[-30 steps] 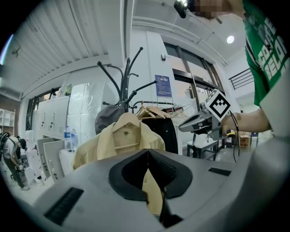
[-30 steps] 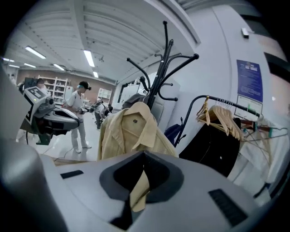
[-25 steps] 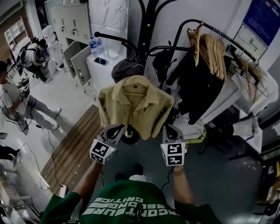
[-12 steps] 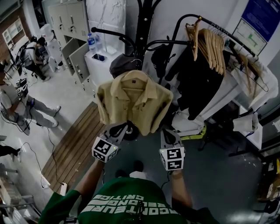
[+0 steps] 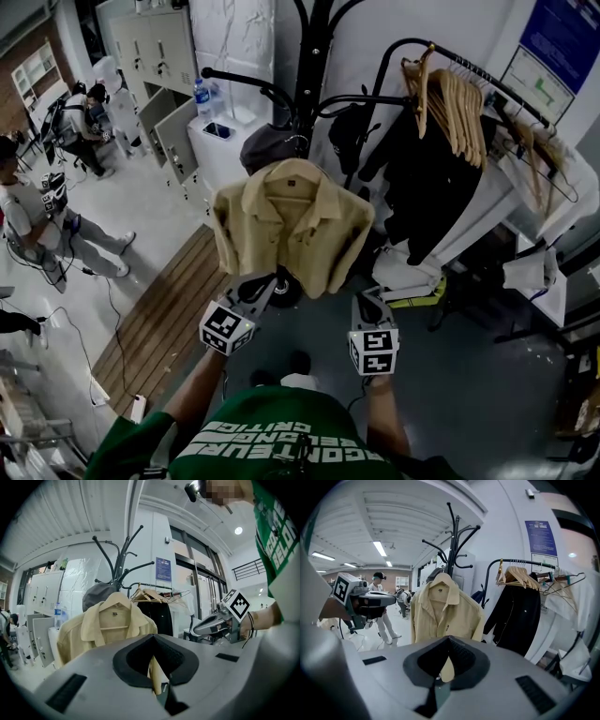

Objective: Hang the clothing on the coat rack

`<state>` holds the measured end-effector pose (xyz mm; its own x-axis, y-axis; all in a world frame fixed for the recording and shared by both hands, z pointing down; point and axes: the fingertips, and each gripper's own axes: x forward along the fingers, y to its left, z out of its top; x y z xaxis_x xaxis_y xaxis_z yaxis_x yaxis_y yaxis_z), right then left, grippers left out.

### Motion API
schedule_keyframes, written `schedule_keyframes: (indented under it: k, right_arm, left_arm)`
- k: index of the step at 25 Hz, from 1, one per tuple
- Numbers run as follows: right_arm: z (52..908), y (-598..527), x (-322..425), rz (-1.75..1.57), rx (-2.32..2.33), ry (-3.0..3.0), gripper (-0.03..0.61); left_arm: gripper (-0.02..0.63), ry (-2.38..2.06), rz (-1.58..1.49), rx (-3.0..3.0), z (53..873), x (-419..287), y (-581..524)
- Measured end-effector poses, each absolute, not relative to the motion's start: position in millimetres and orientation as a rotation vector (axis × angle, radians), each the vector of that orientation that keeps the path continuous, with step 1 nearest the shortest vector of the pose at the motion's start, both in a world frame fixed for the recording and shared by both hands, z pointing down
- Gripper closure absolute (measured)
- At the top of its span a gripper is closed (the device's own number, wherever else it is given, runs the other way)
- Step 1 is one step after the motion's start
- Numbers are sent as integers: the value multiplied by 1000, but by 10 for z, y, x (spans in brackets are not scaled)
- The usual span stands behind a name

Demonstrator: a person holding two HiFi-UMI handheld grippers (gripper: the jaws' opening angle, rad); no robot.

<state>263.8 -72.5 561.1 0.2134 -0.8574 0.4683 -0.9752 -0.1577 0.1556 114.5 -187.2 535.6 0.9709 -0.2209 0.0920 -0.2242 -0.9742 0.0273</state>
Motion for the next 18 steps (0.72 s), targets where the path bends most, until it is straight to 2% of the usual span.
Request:
schedule_keyframes:
  k: [18]
  right_arm:
    - [5679, -659, 2724, 409, 2092, -1714, 571]
  left_arm:
    - [609, -331, 150, 3094, 5388, 1266, -1853]
